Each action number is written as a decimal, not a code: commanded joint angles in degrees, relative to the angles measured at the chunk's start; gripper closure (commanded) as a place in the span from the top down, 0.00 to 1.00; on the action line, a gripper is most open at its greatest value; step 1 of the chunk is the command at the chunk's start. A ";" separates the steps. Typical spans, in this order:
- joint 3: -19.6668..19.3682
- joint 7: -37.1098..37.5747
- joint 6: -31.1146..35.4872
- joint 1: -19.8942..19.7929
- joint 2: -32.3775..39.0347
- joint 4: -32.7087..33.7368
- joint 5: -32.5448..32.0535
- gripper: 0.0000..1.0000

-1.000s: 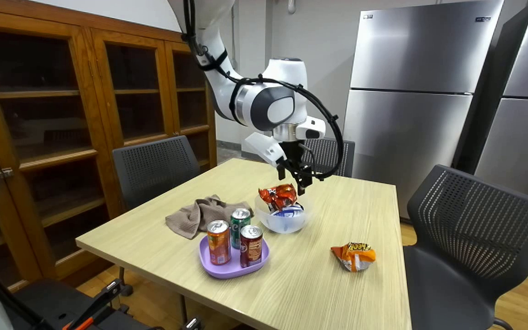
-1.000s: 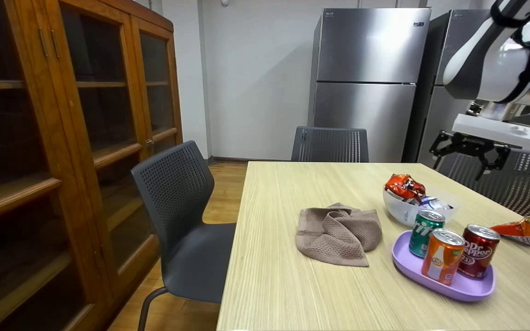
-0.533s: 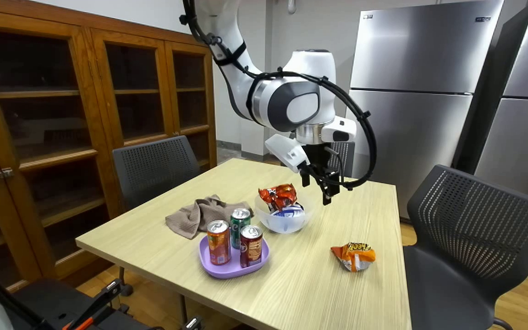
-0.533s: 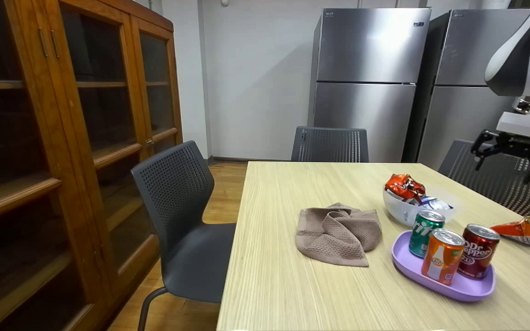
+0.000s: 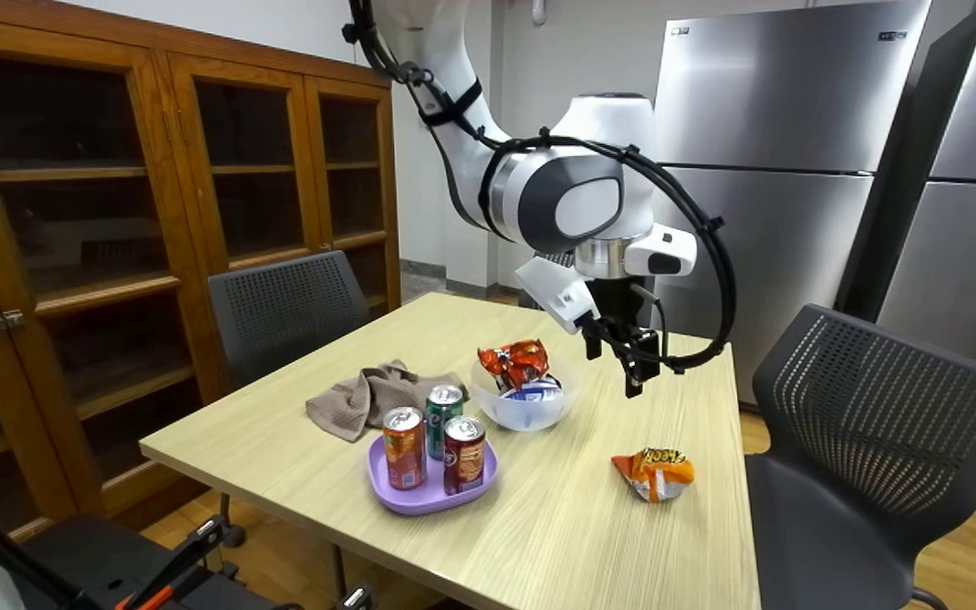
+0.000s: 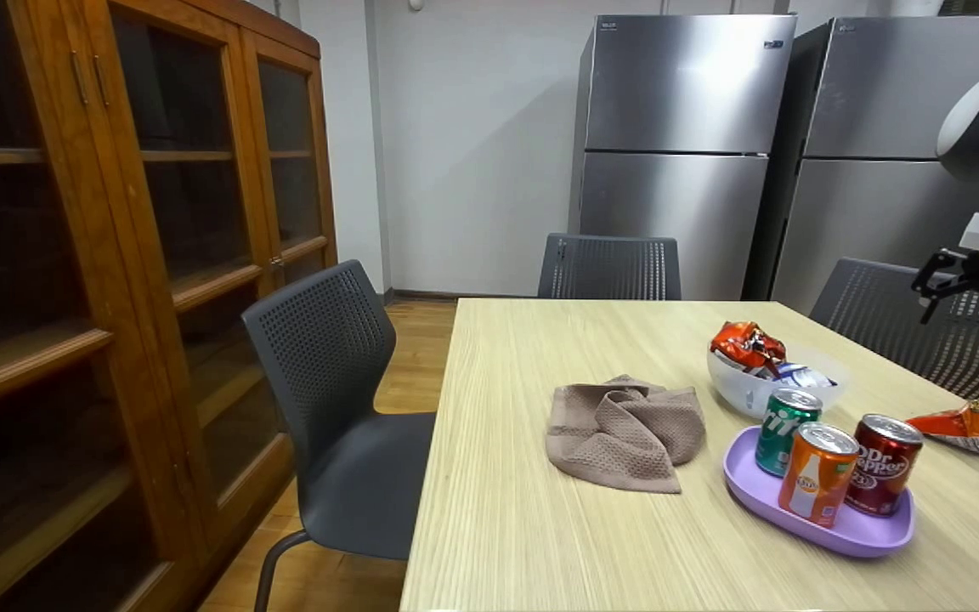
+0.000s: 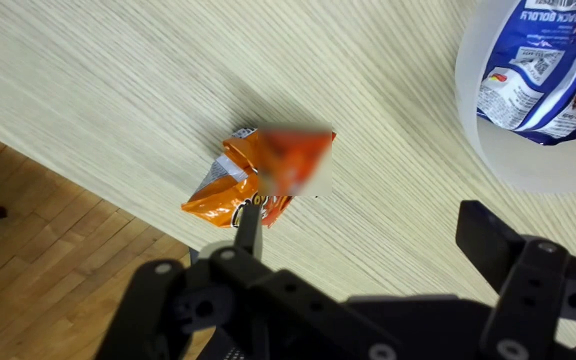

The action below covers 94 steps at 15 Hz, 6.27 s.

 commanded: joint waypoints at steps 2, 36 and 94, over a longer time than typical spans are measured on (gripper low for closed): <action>0.32 0.35 -0.09 -0.18 -0.08 0.00 -0.41 1.00; -0.56 14.55 -5.29 -2.96 26.64 25.86 3.87 0.58; 7.53 9.72 -3.89 7.29 10.10 11.72 3.80 0.00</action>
